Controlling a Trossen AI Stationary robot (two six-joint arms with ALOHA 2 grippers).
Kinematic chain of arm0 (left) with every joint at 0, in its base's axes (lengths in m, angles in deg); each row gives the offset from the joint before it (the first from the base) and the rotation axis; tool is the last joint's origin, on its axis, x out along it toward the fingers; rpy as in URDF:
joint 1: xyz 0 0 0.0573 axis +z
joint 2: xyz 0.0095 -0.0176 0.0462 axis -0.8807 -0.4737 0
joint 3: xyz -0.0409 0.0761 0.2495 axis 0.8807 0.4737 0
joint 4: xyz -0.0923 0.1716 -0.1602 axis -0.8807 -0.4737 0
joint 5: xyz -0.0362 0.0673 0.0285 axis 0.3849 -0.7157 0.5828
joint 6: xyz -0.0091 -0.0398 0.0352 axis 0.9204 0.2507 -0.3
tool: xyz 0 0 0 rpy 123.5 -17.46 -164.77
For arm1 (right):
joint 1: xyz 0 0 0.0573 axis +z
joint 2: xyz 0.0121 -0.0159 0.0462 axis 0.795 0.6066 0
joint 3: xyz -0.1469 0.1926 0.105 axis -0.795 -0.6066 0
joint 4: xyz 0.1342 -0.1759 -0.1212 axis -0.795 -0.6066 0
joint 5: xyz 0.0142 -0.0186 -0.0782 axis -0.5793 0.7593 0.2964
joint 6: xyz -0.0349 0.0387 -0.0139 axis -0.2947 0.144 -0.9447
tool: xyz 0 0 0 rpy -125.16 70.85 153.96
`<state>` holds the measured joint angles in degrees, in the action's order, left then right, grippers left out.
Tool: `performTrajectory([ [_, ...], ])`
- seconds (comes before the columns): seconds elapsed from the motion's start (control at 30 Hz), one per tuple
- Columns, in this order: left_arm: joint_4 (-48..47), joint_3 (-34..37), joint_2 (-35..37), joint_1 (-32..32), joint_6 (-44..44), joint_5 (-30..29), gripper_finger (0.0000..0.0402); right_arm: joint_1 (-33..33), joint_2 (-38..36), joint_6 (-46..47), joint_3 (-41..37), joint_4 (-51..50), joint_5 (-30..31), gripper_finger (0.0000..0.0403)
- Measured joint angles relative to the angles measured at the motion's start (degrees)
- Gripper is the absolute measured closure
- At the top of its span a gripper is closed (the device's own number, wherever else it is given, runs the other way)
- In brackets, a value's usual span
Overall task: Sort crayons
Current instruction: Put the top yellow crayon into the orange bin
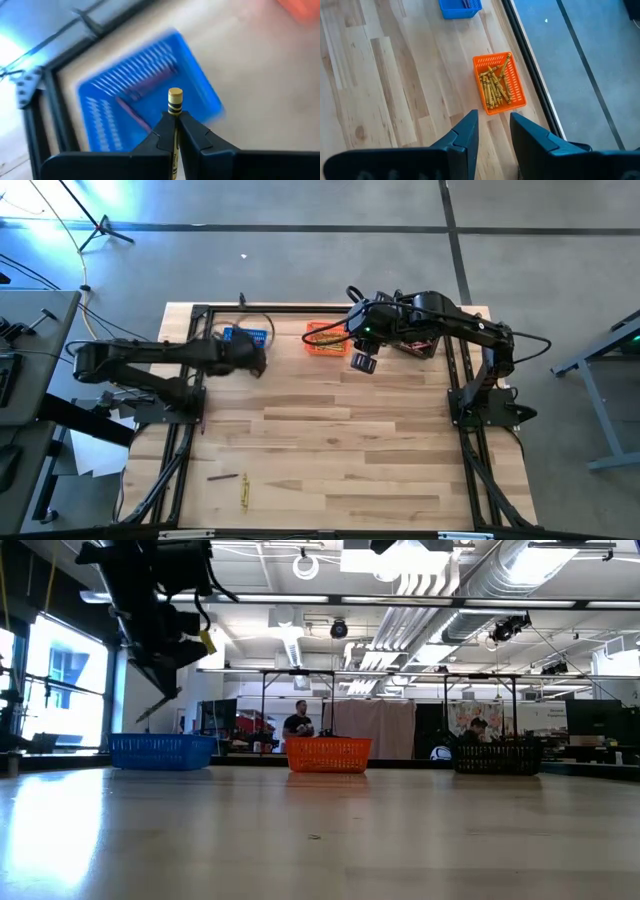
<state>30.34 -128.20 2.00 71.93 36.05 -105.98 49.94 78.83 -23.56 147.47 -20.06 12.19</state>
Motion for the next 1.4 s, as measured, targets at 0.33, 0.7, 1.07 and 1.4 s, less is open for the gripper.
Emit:
performTrajectory([
  [0.33, 20.8, 0.0, 1.0, 12.4, -10.9, 4.6, 0.0399, 0.0, 0.0, 0.1, 0.0, 0.0, 0.0, 0.0304],
  [0.7, 62.7, -0.1, -4.4, 16.5, -15.9, 21.5, 0.0399, 0.0, 0.0, 1.6, 0.0, 0.0, 0.0, 0.0304],
  [1.07, 82.7, -0.1, -20.8, 16.8, -18.6, 26.6, 0.0399, 0.0, 0.0, 3.1, 0.0, 0.0, 0.0, 0.0304],
  [1.4, 82.9, -0.1, -27.3, 16.3, -16.3, 26.6, 0.0393, -0.5, 0.0, 3.1, 0.0, 0.2, 0.2, 0.0304],
])
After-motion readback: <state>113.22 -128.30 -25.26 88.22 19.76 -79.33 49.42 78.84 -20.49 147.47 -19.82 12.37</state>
